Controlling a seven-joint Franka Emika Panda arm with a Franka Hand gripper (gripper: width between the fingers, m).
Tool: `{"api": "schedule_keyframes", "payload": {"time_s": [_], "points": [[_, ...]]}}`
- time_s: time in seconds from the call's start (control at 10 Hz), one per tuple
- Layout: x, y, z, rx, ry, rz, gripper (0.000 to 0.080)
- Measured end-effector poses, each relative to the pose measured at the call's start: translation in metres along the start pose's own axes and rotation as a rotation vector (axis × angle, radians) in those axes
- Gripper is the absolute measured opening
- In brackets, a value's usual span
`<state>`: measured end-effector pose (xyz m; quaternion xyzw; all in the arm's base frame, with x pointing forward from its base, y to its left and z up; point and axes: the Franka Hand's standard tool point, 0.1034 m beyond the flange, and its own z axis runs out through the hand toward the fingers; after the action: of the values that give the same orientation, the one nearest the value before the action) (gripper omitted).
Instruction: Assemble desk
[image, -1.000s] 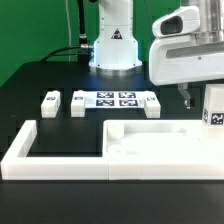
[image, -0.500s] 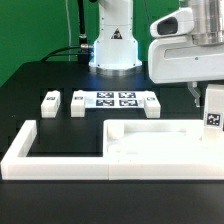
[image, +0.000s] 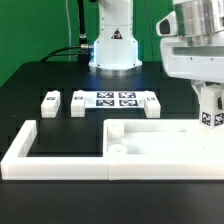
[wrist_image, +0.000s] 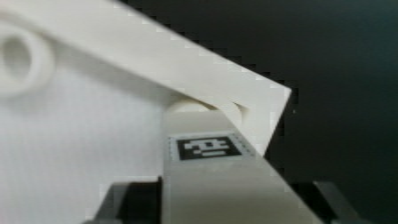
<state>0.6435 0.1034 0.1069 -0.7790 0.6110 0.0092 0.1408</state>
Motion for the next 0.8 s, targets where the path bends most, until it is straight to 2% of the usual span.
{"api": "schedule_keyframes", "payload": {"time_s": [0.1, 0.2, 0.4, 0.5, 0.6, 0.7, 0.8], "points": [[0.002, 0.001, 0.0, 0.022, -0.026, 0.089, 0.0304], [0.002, 0.001, 0.0, 0.03, -0.036, 0.136, 0.0304], [0.0, 0.001, 0.0, 0.03, -0.038, 0.112, 0.031], [0.0, 0.001, 0.0, 0.025, -0.035, 0.071, 0.049], [-0.003, 0.001, -0.001, -0.003, -0.025, -0.111, 0.049], [-0.008, 0.001, -0.003, -0.047, -0.028, -0.286, 0.063], [-0.011, -0.001, -0.003, -0.048, -0.023, -0.379, 0.063]]}}
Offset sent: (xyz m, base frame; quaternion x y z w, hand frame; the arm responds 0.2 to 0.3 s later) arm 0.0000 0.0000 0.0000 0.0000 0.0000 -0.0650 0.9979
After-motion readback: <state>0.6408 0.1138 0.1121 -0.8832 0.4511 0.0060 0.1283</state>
